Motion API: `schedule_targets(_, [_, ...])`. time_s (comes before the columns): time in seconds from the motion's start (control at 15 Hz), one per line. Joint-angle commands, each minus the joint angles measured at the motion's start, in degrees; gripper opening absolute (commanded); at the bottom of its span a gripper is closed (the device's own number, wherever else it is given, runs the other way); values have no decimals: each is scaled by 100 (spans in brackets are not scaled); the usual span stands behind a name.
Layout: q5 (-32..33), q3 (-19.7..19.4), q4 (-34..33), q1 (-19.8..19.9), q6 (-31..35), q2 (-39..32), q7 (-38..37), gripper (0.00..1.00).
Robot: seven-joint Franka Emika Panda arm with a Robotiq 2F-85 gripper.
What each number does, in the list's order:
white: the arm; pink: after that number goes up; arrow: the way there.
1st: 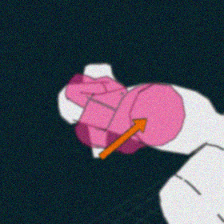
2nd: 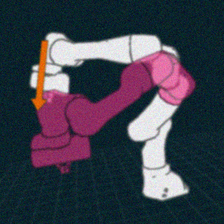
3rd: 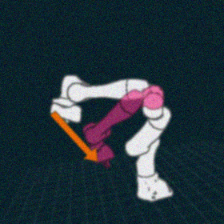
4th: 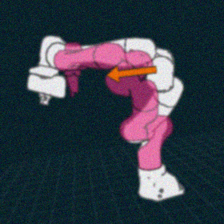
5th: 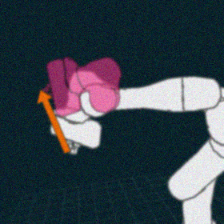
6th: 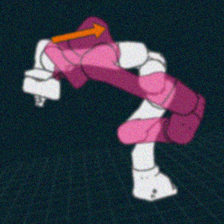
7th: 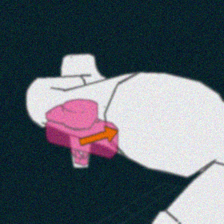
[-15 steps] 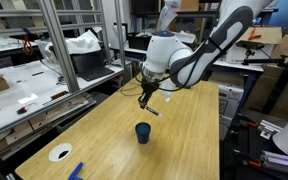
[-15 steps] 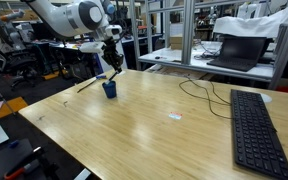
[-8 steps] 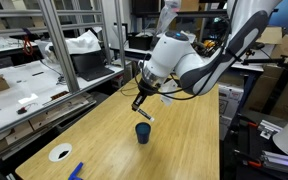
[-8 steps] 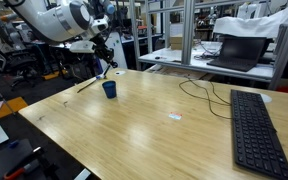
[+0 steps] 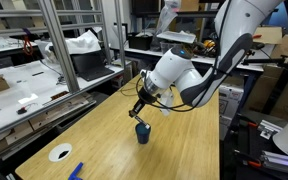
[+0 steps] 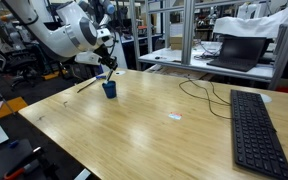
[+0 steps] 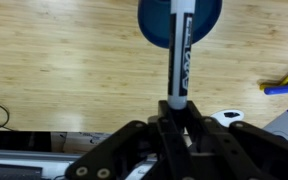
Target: Put the marker in the cup
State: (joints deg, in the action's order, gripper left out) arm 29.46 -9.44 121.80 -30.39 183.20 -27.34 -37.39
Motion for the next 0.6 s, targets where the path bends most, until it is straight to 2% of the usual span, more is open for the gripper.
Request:
schedule_targets(0.0, [-8,49,-143,18,349,-271,2,5])
schedule_targets(0.07, [5,166,-157,89,358,-315,51,22])
schedule_targets(0.13, [15,221,-180,118,366,-366,69,45])
schedule_targets(0.27, [29,292,-224,147,383,-431,85,48])
schedule_targets(0.53, [4,462,-274,318,205,-416,109,74])
